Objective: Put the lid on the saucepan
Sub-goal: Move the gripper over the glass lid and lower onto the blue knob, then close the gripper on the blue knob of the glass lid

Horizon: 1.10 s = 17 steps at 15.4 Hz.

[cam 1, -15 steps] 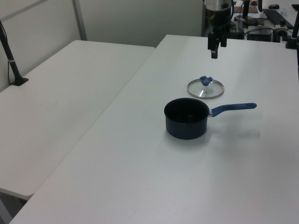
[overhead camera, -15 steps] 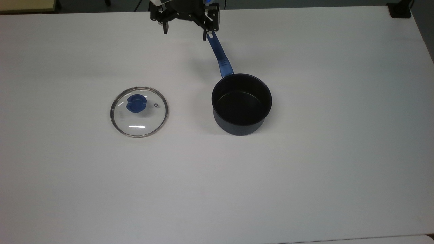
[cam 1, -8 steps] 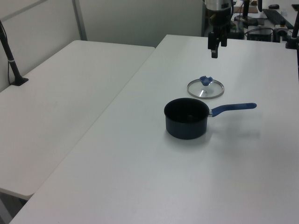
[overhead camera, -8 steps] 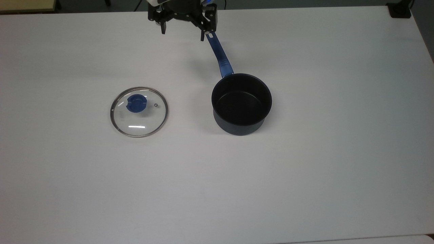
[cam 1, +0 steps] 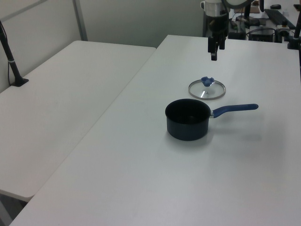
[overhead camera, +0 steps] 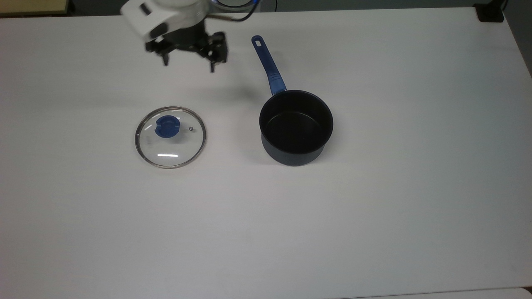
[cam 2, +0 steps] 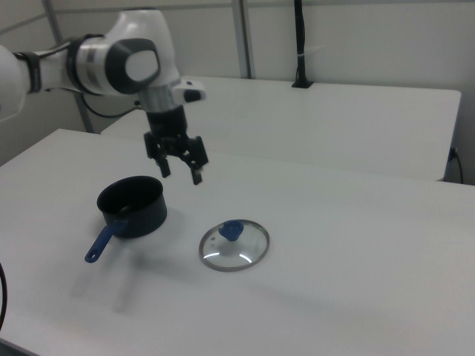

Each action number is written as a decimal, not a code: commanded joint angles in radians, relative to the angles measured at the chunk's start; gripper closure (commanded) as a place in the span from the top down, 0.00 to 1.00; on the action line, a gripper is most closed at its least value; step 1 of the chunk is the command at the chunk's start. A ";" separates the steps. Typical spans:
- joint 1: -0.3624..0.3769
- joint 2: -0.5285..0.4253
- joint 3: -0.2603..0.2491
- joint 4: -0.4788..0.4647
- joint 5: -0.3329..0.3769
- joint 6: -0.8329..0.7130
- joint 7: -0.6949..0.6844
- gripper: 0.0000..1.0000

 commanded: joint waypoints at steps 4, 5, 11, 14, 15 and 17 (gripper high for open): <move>-0.074 0.111 -0.002 -0.024 -0.004 0.144 -0.135 1.00; -0.079 0.127 -0.002 -0.030 -0.004 0.180 -0.151 1.00; -0.109 0.240 -0.002 -0.044 -0.013 0.315 -0.188 0.99; -0.112 0.262 -0.002 -0.044 -0.011 0.353 -0.188 0.97; -0.112 0.263 -0.002 -0.044 -0.011 0.353 -0.188 0.95; -0.111 0.273 -0.001 -0.044 -0.010 0.355 -0.188 0.84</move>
